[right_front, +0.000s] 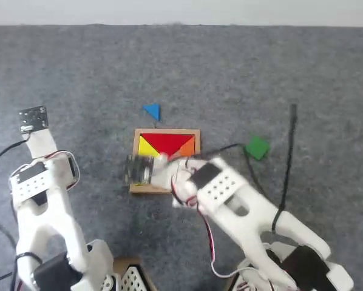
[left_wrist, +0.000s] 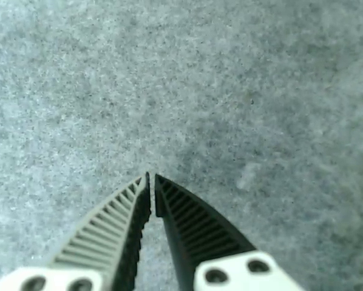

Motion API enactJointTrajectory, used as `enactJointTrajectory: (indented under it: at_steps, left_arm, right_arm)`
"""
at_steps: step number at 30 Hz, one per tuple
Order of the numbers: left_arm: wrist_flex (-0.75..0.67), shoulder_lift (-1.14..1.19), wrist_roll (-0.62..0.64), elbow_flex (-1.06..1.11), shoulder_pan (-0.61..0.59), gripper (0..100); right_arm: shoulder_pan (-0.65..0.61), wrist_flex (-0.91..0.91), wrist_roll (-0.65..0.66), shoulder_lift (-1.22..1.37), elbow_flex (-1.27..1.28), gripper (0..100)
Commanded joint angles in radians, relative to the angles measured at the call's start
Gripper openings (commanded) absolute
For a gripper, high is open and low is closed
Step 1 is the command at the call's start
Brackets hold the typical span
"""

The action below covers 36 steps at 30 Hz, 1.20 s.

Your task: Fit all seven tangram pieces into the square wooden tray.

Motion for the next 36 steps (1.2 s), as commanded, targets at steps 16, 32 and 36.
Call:
enactJointTrajectory:
  at_steps: [16, 32, 36]
  left_arm:
    - [0.026, 0.002, 0.078, -0.081, -0.061, 1]
    - [0.026, 0.002, 0.078, -0.081, -0.068, 1]
    - [0.026, 0.002, 0.078, -0.081, -0.068, 1]
  right_arm:
    - [-0.136, -0.191, 0.069, 0.229, -0.103, 28.8]
    - [-0.113, -0.222, 0.107, 0.332, -0.180, 17.7]
    - [-0.110, -0.222, 0.101, 0.302, -0.178, 17.7]
